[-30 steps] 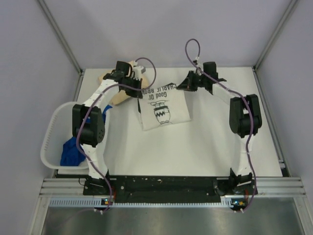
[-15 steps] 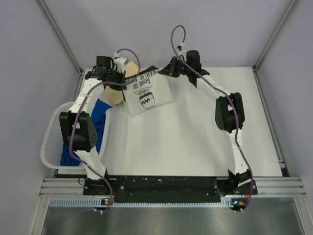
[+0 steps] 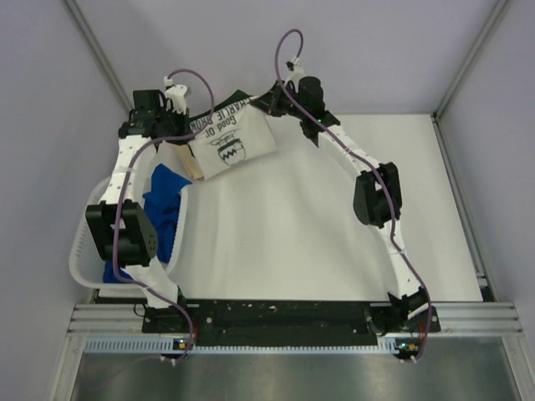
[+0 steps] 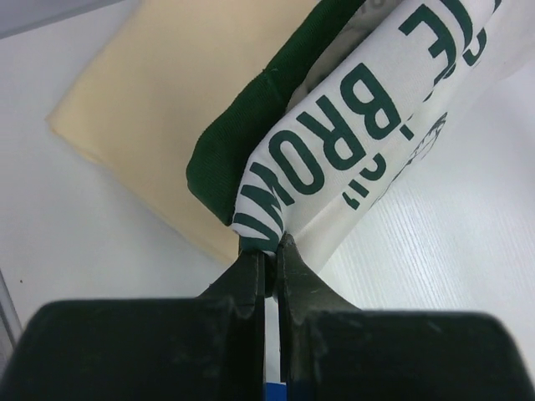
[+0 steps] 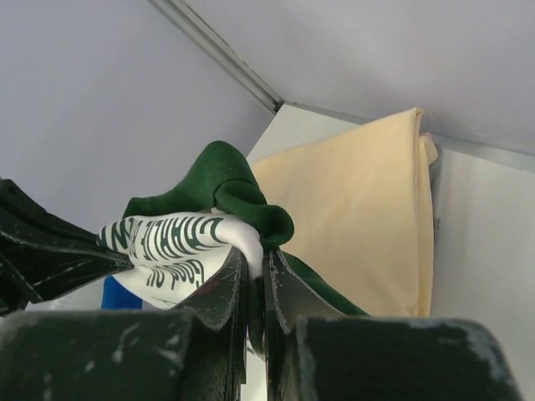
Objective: Fold and stack the t-shirts
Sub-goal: Put the neatly folded tshirt into the corner of the board with both arms
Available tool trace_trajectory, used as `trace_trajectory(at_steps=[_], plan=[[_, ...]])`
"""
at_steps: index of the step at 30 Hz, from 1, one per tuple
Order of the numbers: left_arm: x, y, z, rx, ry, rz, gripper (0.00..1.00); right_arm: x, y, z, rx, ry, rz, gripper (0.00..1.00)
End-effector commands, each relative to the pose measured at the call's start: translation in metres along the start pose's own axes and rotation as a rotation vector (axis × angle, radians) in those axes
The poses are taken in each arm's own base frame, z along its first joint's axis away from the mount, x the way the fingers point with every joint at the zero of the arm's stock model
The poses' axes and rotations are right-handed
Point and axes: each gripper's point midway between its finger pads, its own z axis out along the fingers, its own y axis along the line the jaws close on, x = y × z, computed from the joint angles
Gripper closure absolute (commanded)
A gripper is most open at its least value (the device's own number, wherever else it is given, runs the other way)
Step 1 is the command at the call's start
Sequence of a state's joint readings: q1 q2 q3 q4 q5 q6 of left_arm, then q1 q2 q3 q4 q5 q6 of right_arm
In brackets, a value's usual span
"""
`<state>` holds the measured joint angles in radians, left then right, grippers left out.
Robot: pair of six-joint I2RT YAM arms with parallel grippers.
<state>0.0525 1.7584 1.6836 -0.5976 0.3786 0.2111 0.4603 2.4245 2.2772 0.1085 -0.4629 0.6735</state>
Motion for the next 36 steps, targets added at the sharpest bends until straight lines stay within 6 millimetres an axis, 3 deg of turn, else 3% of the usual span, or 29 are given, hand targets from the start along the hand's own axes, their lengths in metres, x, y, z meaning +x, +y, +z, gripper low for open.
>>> trace_trajectory(at_steps=[1, 7, 16, 26, 36], plan=[[-0.035, 0.019, -0.031, -0.068, -0.115, 0.021, 1.0, -0.049, 0.016, 0.012, 0.006, -0.211, -0.09, 1.0], [-0.04, 0.041, -0.028, -0.11, -0.124, 0.004, 1.0, -0.051, 0.021, 0.03, 0.003, -0.307, -0.135, 1.0], [-0.025, 0.073, -0.021, -0.167, -0.093, -0.049, 1.0, -0.046, 0.011, 0.047, 0.033, -0.427, -0.16, 1.0], [-0.012, 0.109, 0.01, -0.224, -0.066, -0.116, 1.0, -0.027, 0.019, 0.062, 0.001, -0.522, -0.315, 1.0], [-0.006, 0.126, 0.038, -0.238, -0.049, -0.134, 1.0, -0.028, 0.003, 0.063, 0.041, -0.604, -0.366, 1.0]])
